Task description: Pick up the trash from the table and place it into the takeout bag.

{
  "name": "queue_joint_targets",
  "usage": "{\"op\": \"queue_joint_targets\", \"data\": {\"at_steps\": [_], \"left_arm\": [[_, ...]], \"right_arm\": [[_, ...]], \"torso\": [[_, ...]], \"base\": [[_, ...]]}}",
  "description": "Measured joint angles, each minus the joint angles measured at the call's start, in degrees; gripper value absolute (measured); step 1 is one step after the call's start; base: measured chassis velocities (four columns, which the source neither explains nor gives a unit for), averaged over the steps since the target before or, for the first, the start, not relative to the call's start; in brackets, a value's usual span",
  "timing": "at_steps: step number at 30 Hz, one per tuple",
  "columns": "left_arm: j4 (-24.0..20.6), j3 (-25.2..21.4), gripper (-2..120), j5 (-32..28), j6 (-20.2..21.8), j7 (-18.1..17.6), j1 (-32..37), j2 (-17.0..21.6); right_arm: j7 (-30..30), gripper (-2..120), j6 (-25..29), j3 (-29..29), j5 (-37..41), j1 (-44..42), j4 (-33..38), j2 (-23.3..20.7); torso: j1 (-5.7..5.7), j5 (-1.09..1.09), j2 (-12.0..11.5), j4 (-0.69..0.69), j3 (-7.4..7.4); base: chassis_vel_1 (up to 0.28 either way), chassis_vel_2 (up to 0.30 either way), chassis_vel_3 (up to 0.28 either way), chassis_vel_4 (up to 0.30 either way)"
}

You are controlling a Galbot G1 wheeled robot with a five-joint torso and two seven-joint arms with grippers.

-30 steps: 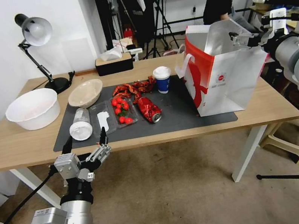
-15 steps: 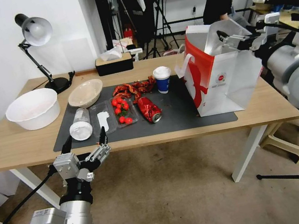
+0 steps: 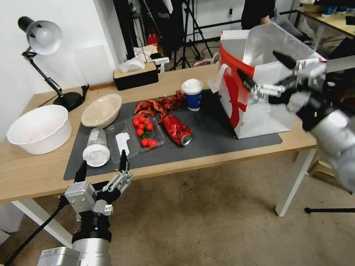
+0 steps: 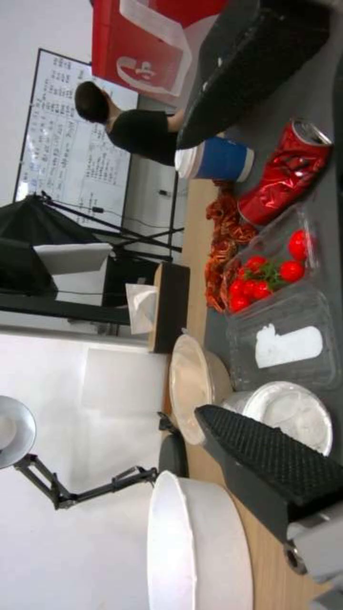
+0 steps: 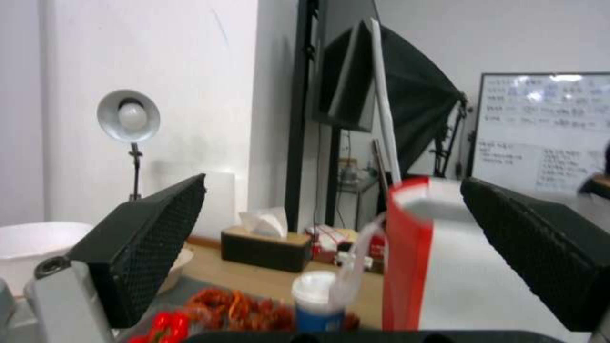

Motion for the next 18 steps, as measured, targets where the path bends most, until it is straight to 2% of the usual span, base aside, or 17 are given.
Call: {"op": "queue_joint_targets", "data": {"at_steps": [10,11,13,14,16,17,18], "left_arm": [[0.1,0.1,100,0.0,-0.2,0.1,0.0,0.0],[0.1,0.1,100,0.0,-0.2,0.1,0.0,0.1],[0.2,0.2,100,-0.1,-0.3,0.4,0.0,0.2],[0.2,0.2,100,-0.1,-0.3,0.4,0.0,0.2],[0.4,0.1,100,-0.4,-0.3,0.5,0.0,0.5],[0.4,0.1,100,-0.4,-0.3,0.5,0.0,0.5],[0.5,0.0,100,-0.5,-0.3,0.5,0.0,0.6]], "right_arm": [[-4.5,100,8.2,2.0,-7.0,-11.4,5.4,2.0],[-4.7,100,9.2,2.3,-7.9,-13.5,6.2,2.8],[-5.4,100,15.3,2.7,-13.5,-23.3,7.7,7.7],[-5.4,100,15.3,2.7,-13.5,-23.3,7.7,7.7],[-6.2,100,21.4,2.7,-17.8,-29.0,5.7,11.6],[-6.2,100,21.4,2.7,-17.8,-29.0,5.7,11.6],[-6.3,100,23.8,2.5,-19.0,-31.0,4.6,13.2]], "torso": [[0.00,-0.02,0.0,0.02,0.00],[0.00,-0.02,0.0,0.02,0.00],[0.00,-0.01,0.0,0.00,-0.01],[0.00,-0.01,0.0,0.00,-0.01],[0.00,0.00,0.0,0.02,0.00],[0.00,0.00,0.0,0.02,0.00],[0.00,-0.03,0.0,0.02,-0.01]], "base": [[0.000,0.000,0.000,0.000],[0.000,0.000,0.000,0.000],[0.000,0.000,0.000,0.000],[0.000,0.000,0.000,0.000],[0.000,0.000,0.000,0.000],[0.000,0.000,0.000,0.000],[0.000,0.000,0.000,0.000]]}}
